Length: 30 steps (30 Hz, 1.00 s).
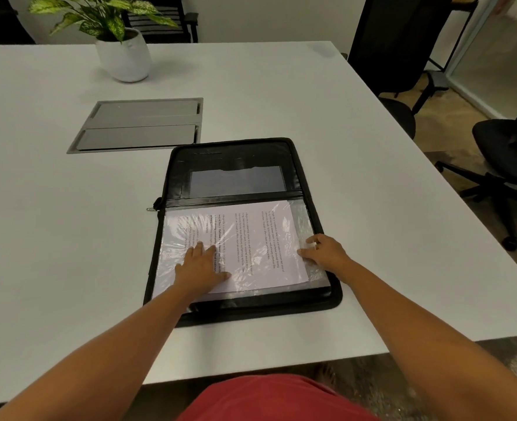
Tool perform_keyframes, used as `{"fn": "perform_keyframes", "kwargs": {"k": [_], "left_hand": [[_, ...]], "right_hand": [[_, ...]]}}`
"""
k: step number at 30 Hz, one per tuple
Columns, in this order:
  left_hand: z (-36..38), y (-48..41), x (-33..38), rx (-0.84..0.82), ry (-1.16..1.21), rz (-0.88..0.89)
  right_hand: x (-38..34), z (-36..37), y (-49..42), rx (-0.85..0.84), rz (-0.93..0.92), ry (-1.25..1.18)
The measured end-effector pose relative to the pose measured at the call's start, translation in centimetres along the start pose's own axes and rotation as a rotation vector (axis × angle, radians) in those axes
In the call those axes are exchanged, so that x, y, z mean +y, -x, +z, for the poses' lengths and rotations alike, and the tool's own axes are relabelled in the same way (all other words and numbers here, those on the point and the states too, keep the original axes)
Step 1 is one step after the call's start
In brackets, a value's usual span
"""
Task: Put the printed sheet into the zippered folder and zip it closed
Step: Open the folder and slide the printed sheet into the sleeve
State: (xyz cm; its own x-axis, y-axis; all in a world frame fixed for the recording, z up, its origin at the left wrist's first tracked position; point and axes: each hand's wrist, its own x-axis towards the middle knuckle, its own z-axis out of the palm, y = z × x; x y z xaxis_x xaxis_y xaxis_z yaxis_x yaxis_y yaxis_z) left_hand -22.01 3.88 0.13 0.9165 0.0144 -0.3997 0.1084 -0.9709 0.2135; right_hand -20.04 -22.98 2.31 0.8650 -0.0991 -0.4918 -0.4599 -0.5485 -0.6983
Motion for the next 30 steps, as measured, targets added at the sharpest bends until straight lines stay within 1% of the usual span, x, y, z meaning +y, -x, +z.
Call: {"fn": "perform_keyframes", "kwargs": {"k": [4, 8, 9, 11, 12, 13, 15, 16, 17, 18, 20, 22, 24, 27, 30], "left_hand": [[0.0, 0.3, -0.2, 0.003, -0.012, 0.024], [0.0, 0.5, -0.3, 0.001, -0.01, 0.038], [-0.1, 0.5, -0.3, 0.001, -0.003, 0.042], [-0.1, 0.7, -0.3, -0.003, 0.009, 0.044], [-0.1, 0.8, -0.4, -0.006, 0.008, 0.045], [-0.1, 0.9, -0.4, -0.01, 0.007, 0.046], [0.0, 1.0, -0.4, -0.015, 0.004, 0.05], [0.0, 1.1, -0.4, -0.016, 0.002, 0.053], [0.1, 1.2, -0.4, -0.017, -0.001, 0.054], [0.1, 1.3, -0.4, -0.02, -0.003, 0.051], [0.1, 1.4, -0.4, -0.029, -0.01, 0.043], [0.1, 1.4, -0.2, -0.039, -0.01, 0.038], [0.1, 1.4, -0.1, -0.041, -0.009, 0.029], [0.2, 1.5, 0.1, -0.041, -0.008, 0.023], [0.1, 1.6, -0.1, -0.041, -0.003, 0.028]], "right_hand": [[1.6, -1.6, 0.9, -0.064, -0.011, 0.173], [2.4, -2.8, 1.5, -0.119, -0.022, 0.181], [2.5, -3.0, 1.6, -0.135, -0.032, 0.215], [2.6, -3.4, 1.9, -0.164, -0.076, 0.357], [2.6, -3.5, 2.1, -0.135, -0.131, 0.448], [2.7, -3.5, 2.3, -0.064, -0.212, 0.525], [2.5, -3.1, 2.8, 0.105, -0.388, 0.542], [2.2, -2.6, 3.2, 0.143, -0.462, 0.513], [1.7, -1.9, 3.6, 0.129, -0.525, 0.5], [1.2, -1.1, 3.9, 0.073, -0.576, 0.506], [0.5, 0.8, 4.5, -0.091, -0.637, 0.532], [-0.2, 3.0, 5.1, -0.228, -0.64, 0.553], [-0.8, 5.2, 5.5, -0.325, -0.63, 0.594], [-1.3, 7.3, 5.7, -0.379, -0.675, 0.749], [-1.3, 7.7, 5.3, -0.371, -0.698, 0.799]]}}
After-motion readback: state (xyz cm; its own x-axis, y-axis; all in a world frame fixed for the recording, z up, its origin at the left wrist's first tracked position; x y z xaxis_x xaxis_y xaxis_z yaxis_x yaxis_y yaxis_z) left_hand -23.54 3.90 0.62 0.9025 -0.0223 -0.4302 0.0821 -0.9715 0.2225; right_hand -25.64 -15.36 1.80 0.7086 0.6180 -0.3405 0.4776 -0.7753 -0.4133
